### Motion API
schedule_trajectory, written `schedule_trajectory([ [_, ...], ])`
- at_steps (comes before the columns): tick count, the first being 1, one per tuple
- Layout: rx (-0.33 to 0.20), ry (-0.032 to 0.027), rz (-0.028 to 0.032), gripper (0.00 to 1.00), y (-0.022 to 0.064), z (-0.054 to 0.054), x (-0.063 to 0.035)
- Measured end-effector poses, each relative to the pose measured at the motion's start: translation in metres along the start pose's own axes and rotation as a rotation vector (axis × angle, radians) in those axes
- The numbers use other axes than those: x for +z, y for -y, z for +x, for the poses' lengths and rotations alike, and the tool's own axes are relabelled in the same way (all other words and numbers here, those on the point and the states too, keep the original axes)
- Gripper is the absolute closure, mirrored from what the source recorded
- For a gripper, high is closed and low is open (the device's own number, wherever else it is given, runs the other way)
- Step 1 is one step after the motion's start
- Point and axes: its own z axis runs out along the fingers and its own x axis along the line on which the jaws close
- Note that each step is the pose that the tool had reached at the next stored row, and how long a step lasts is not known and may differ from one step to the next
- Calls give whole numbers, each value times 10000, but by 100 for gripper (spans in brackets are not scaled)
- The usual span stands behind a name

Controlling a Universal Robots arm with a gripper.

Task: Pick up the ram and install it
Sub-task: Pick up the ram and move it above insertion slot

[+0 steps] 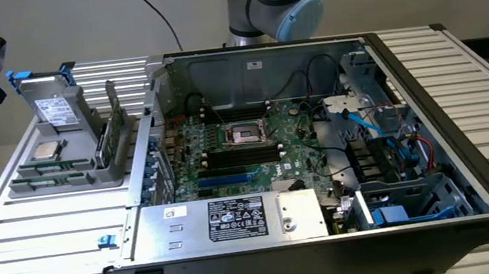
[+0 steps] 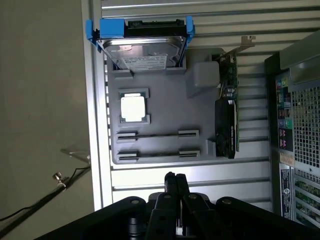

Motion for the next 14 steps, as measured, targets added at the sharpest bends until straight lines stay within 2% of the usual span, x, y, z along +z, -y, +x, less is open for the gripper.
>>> schedule_trajectory([
  [11,-17,-2,1,89,-18,2,1],
  [14,-392,-18,-5,89,-30,2,3],
])
